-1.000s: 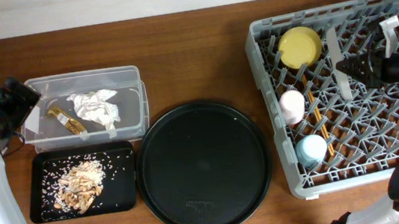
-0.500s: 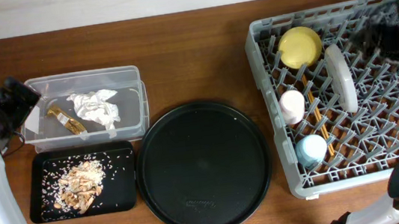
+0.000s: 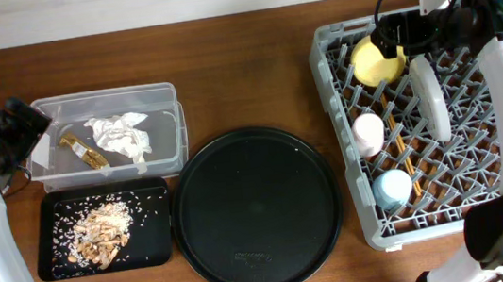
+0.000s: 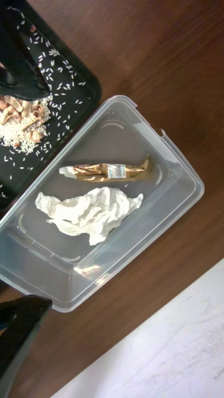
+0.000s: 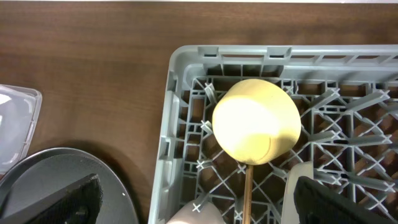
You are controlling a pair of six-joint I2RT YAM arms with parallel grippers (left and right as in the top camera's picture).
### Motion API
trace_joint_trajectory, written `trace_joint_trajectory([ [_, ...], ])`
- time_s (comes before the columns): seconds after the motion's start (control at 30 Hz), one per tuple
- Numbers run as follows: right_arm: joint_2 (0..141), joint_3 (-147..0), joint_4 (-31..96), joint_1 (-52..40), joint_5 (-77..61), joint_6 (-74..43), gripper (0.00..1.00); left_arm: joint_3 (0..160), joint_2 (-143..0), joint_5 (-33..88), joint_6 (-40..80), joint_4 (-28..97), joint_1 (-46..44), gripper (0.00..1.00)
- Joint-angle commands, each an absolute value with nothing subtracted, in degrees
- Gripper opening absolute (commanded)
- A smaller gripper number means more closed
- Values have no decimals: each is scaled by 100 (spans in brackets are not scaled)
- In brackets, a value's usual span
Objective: Sort waste into correct bins and load items into the dishwasher rack
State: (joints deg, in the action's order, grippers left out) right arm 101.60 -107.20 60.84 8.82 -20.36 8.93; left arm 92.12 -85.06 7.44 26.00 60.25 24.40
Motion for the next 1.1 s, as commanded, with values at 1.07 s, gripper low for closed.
trace_joint_trajectory([
  [1.07,25,-32,449,-445,220,-480,99,9284,-8431,744,2567,6016,2456,99],
])
